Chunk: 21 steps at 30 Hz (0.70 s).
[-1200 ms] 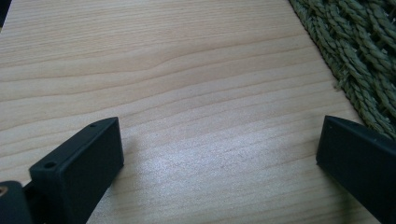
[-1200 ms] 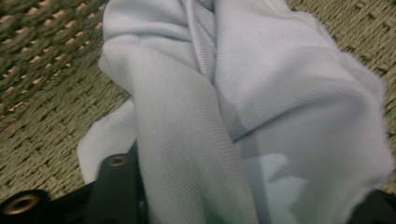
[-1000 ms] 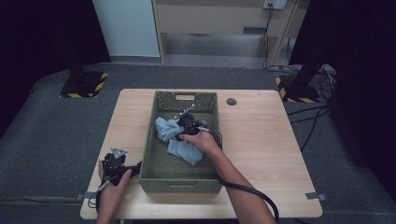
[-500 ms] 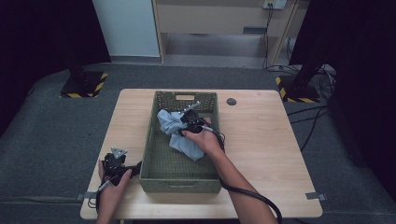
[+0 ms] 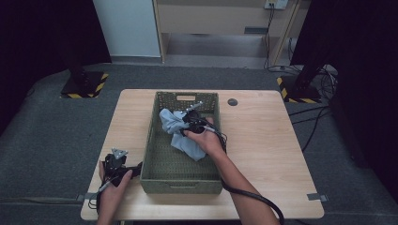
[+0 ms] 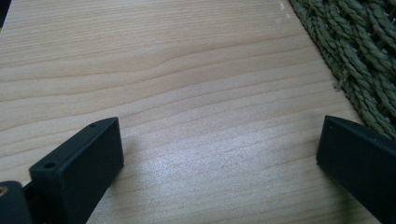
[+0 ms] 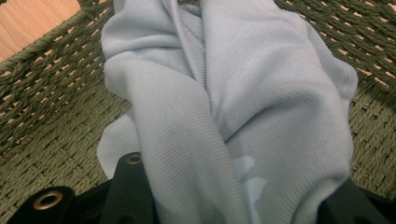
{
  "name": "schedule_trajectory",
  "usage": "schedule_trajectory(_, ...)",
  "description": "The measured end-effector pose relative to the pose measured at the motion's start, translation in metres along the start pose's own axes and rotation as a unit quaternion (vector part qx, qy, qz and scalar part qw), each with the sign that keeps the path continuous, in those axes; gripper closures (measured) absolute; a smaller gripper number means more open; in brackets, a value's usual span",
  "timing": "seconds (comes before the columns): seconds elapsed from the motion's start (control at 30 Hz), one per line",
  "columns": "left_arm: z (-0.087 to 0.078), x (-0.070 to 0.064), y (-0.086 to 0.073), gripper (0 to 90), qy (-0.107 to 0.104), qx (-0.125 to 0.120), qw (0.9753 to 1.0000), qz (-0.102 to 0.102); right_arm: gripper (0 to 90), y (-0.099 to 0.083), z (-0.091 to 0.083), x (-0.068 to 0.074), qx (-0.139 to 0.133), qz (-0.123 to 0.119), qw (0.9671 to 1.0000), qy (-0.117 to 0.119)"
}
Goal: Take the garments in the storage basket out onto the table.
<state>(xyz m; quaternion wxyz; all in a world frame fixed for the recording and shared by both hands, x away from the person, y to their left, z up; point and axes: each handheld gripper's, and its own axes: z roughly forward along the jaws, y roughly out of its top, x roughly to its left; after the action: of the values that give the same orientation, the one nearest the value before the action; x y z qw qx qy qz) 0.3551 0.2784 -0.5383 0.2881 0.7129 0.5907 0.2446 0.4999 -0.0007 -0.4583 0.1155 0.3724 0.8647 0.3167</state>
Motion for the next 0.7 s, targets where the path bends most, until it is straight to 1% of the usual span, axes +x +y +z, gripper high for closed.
schedule_trajectory(0.13,0.000,0.000,0.000,0.0,0.000,0.000,1.0000,0.000,56.2,0.000,-0.002,0.001,-0.003,0.006,1.0000,0.003)
schedule_trajectory(0.27,0.000,0.000,0.000,0.0,0.000,0.000,1.0000,0.000,56.2,0.000,-0.009,0.001,-0.010,0.007,0.9999,0.000)
schedule_trajectory(0.53,0.000,0.000,0.000,0.0,0.000,0.000,1.0000,0.000,56.2,0.002,-0.023,0.003,-0.022,0.005,0.9997,-0.006)
schedule_trajectory(0.6,0.000,0.000,0.000,0.0,0.000,0.000,1.0000,0.000,56.2,0.002,-0.029,0.004,-0.026,0.000,0.9996,-0.010)
schedule_trajectory(0.7,0.000,0.000,0.000,0.0,0.000,0.000,1.0000,0.000,56.2,0.003,-0.032,0.004,-0.030,0.001,0.9995,-0.010)
